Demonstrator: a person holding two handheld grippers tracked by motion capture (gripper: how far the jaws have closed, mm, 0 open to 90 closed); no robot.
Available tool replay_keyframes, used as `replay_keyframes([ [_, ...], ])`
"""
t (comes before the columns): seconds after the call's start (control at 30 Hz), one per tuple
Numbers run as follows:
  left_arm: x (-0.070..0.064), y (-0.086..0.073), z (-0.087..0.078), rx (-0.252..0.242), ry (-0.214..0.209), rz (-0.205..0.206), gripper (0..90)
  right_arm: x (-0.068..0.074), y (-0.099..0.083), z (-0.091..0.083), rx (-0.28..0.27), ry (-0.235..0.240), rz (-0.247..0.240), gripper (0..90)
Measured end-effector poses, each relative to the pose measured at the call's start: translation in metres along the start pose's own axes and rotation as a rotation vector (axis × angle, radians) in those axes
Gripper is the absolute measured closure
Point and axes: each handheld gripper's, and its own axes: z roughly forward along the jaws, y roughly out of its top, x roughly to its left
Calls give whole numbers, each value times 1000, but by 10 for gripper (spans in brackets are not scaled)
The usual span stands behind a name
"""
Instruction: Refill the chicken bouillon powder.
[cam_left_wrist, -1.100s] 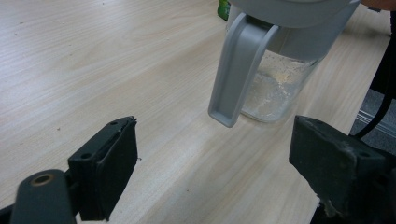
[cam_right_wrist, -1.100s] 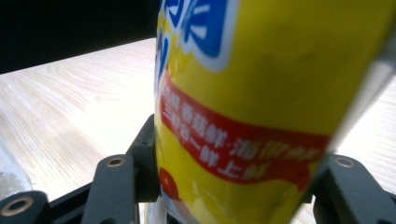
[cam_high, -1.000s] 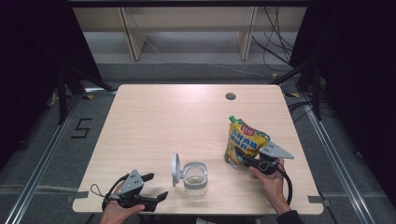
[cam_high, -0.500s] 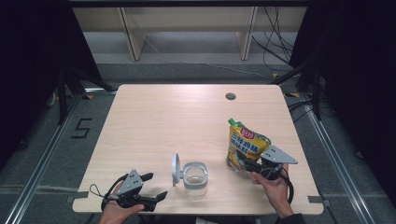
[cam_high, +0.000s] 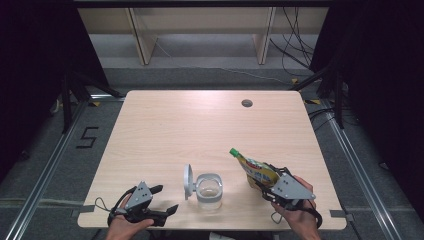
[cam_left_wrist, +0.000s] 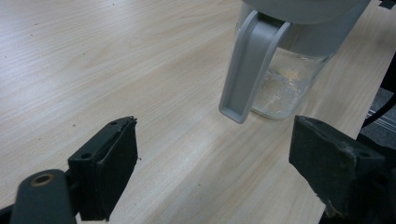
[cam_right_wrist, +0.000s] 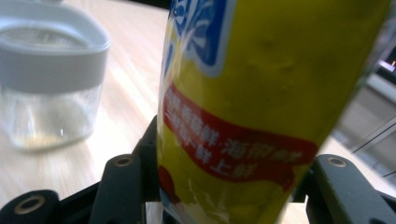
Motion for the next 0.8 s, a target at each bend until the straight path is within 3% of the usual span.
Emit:
replay_keyframes([
  [0.1, 2, 1, 0, 2, 2, 33, 149, 8, 5, -4, 25, 5, -83, 489],
  [0.17, 2, 1, 0, 5, 3, 28, 150, 14, 9, -5, 45, 6, -141, 489],
  [0.2, 2, 1, 0, 5, 6, 30, 149, 16, 10, -6, 55, 3, -145, 488],
  [0.23, 0, 0, 0, 5, 3, 3, 149, 18, 12, -6, 65, 5, -197, 489],
  [0.3, 1, 0, 0, 5, 3, 21, 150, 22, 15, -7, 91, -9, -277, 489],
  [0.37, 1, 0, 1, 3, 4, 3, 150, 26, 17, -8, 111, -13, -322, 489],
  [0.4, 2, 0, 1, 3, 2, 29, 149, 27, 19, -8, 115, -14, -358, 489],
  [0.43, 1, 0, 1, -6, 1, 15, 150, 30, 19, -8, 129, -21, -352, 489],
  [0.47, 1, 0, 2, -6, 0, 16, 150, 31, 20, -7, 134, -15, -384, 489],
  [0.5, 2, 0, 1, 0, 1, 23, 150, 34, 20, -7, 147, -18, -372, 489],
  [0.53, 2, 0, 1, 5, 2, 30, 150, 34, 21, -5, 146, -17, -412, 489],
  [0.6, 2, 0, 1, 4, 3, 30, 150, 38, 22, -5, 160, -30, -430, 489],
  [0.63, 2, 0, 1, -1, 2, 23, 150, 40, 24, -4, 169, -43, -480, 489],
  [0.67, 1, 0, 2, -9, 1, 14, 150, 43, 24, -4, 181, -62, -496, 489],
  [0.73, 3, 0, 1, 3, 3, 31, 150, 45, 25, -2, 171, -72, -560, 489],
  [0.77, 3, 0, 1, 7, 7, 38, 149, 45, 28, -1, 173, -72, -616, 489],
  [0.8, 3, 0, 1, 5, 5, 33, 150, 49, 27, -2, 192, -80, -572, 490],
])
